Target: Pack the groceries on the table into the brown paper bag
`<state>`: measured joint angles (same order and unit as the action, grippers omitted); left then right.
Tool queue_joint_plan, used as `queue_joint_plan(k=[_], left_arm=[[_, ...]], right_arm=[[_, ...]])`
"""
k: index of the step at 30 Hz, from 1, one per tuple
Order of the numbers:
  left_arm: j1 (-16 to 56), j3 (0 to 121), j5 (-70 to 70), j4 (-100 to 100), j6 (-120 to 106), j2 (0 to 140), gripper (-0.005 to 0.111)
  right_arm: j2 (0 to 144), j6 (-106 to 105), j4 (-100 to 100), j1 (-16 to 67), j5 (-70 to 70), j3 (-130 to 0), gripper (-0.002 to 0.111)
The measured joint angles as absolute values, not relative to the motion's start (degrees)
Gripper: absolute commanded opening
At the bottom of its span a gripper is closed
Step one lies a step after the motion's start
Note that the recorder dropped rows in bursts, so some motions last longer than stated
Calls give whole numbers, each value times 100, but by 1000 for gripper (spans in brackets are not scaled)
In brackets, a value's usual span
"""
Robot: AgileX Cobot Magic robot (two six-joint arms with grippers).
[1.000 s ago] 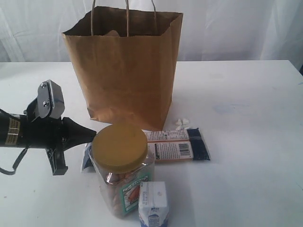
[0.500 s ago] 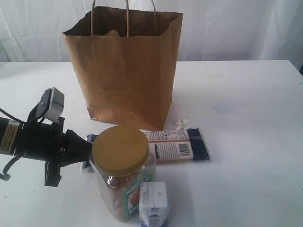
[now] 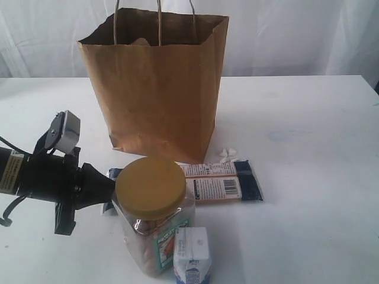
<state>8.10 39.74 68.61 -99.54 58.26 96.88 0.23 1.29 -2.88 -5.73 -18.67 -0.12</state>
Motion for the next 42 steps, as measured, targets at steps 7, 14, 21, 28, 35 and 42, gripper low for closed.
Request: queue_joint_plan(k=[7,14,21,28,35,42], left_arm=[[810,3716,6907,-9944,6448,9688,0],[810,3384,6918,-9944,6822,9688,0],[810,3495,6617,-9980,6010,9486,0],[810,3781,2372,-9991,6607,8159,0],[805,3290,478,-9991,7270,8129,0],[1185,3128,436,-9991,3668,8747,0]], right_arm=[[23,129,-288,-573,-1867,-12,0],[23,129,-288,-573,-1867,-12,0],[23,129,-288,-573,-1867,-12,0],[23,197,-288,-573,-1867,-12,0],[23,208,-288,-573,-1867,-12,0],[23,208,-288,-573,-1867,-12,0]])
